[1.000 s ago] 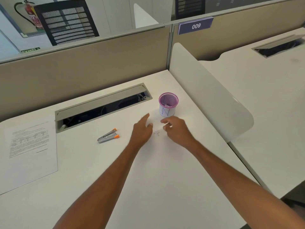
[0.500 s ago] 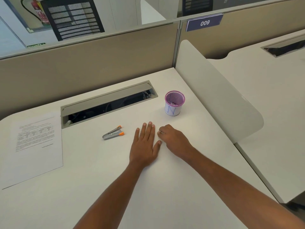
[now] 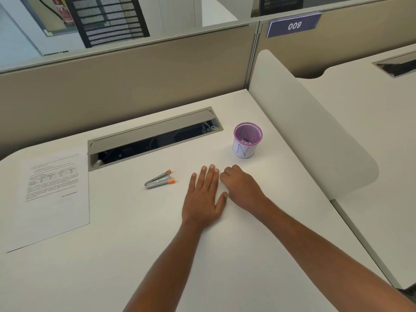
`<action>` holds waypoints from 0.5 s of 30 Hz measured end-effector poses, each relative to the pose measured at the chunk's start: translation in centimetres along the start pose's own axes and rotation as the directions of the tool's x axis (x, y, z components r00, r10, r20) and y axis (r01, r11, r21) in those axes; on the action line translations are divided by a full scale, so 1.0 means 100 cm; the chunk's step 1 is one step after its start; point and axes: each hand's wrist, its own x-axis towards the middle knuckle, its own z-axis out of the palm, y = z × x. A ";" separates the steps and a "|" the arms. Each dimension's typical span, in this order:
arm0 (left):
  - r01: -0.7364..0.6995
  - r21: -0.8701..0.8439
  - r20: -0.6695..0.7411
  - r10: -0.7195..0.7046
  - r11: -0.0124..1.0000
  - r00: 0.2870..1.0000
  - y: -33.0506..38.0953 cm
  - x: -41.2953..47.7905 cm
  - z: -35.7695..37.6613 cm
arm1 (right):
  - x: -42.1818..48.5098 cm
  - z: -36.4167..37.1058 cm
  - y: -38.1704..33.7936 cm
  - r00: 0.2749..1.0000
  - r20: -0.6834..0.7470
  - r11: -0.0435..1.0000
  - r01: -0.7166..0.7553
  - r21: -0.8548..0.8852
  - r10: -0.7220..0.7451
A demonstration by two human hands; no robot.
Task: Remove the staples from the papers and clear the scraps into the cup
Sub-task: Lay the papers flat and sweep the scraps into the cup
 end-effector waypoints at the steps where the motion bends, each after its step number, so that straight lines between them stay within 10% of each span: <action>1: -0.001 0.000 -0.002 0.001 1.000 1.000 0.000 0.000 0.000 | 0.002 0.001 0.001 1.000 0.022 0.999 -0.019 0.032 0.018; 7: -0.001 -0.002 -0.012 0.001 1.000 1.000 0.000 0.000 -0.001 | 0.015 -0.010 0.019 0.920 -0.044 0.820 -0.324 0.472 0.389; 15: 0.002 -0.009 -0.003 -0.002 1.000 1.000 0.001 -0.001 -0.002 | 0.030 -0.084 0.061 0.812 -0.200 0.710 -0.326 0.624 0.549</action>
